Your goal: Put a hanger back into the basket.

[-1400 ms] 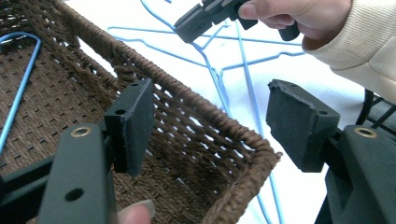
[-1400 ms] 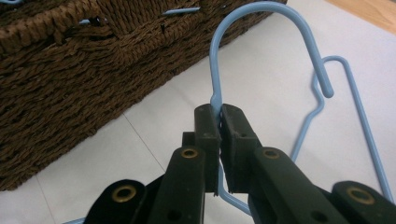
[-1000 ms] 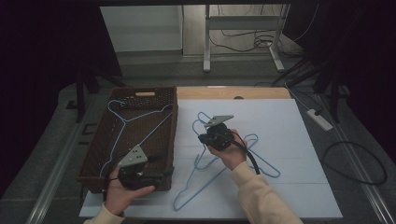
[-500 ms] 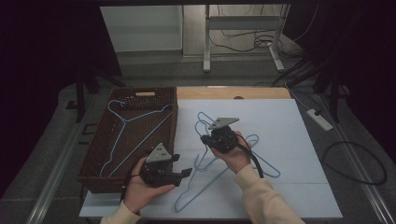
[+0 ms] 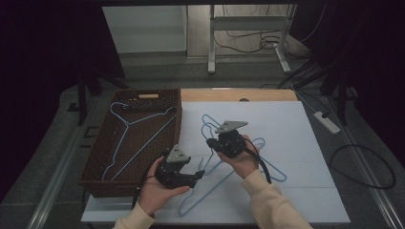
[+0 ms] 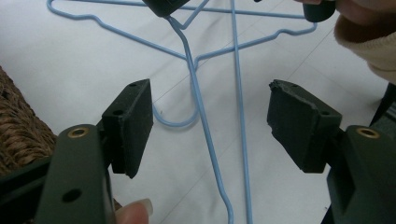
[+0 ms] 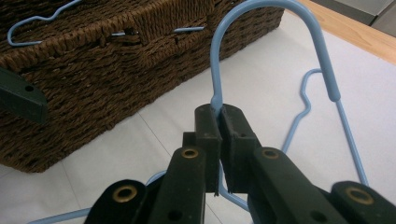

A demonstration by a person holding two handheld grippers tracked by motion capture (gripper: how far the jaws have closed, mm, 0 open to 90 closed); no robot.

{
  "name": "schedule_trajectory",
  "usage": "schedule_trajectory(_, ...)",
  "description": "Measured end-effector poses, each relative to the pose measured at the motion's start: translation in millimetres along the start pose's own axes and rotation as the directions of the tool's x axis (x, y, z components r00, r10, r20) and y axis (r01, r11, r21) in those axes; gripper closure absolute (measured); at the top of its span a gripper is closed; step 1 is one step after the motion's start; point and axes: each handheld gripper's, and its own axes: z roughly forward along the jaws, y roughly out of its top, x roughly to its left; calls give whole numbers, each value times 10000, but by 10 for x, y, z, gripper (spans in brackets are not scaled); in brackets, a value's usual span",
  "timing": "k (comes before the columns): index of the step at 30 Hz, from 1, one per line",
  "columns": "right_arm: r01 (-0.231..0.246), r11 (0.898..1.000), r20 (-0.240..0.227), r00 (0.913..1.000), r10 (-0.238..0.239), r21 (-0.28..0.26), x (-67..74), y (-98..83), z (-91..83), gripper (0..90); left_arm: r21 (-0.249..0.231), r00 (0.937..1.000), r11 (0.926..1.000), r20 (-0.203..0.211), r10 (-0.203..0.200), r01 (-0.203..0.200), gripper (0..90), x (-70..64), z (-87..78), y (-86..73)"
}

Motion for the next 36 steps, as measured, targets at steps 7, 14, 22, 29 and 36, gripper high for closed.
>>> schedule_trajectory(7, 20, 10000, 0, 10000, -20, -45, 4, -4, -20, 866, -364, 9998, 9992, 144, 168, -163, 335, -80, -33, 26)
schedule_trajectory(14, 17, 9999, -48, 10000, -18, -165, 8, -14, -59, 867, 283, 9997, 9994, 171, 185, -190, 332, -166, 190, 52)
schedule_trajectory(22, 7, 9997, -111, 9999, -10, -263, 12, -40, -102, 866, 753, 9994, 9971, -331, 90, -65, 343, -215, 410, 89)
schedule_trajectory(29, 54, 9991, -165, 9998, -61, -423, 20, -55, -139, 867, 1015, 9971, 9948, -744, 168, -92, 347, -280, 537, 121)
schedule_trajectory(36, 37, 9987, -189, 9998, -46, -512, 26, -72, -178, 866, 1288, 9891, 9913, -1400, 466, -285, 355, -344, 685, 133)
